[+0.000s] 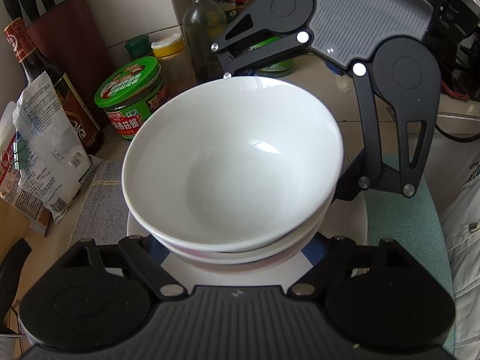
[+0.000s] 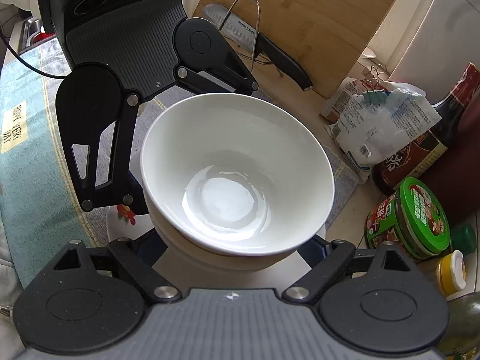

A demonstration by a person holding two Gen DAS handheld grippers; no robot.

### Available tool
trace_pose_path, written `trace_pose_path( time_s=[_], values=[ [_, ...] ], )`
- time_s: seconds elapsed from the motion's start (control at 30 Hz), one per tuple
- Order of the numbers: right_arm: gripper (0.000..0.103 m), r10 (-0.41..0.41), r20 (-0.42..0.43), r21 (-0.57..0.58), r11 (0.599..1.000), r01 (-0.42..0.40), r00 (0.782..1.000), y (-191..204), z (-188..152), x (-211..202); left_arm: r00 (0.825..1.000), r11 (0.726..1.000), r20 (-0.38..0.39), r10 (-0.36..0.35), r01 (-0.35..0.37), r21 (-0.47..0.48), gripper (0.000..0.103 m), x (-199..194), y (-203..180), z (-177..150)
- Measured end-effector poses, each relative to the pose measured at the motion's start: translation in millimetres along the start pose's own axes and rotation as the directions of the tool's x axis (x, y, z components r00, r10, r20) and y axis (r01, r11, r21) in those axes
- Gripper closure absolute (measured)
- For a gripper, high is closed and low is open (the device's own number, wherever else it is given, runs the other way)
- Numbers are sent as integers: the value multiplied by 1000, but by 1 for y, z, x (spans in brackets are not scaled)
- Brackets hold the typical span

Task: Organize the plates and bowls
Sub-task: 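Lower the bowl stack onto the plates and open both grippers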

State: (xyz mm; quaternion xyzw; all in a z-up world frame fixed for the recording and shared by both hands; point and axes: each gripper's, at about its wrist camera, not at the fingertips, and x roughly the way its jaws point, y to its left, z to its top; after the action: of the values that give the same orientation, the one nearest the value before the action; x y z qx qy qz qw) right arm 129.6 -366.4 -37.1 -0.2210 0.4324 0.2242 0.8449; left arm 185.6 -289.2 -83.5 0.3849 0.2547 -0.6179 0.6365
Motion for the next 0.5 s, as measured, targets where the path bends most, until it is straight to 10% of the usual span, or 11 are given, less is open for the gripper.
trace_pose_path(
  time_s=[0.5],
  values=[
    [9,-14,-1,6,1000,14,1000,-1,-1,0,1000,1000,3,-7,7,-9,16,2,3,0]
  ],
)
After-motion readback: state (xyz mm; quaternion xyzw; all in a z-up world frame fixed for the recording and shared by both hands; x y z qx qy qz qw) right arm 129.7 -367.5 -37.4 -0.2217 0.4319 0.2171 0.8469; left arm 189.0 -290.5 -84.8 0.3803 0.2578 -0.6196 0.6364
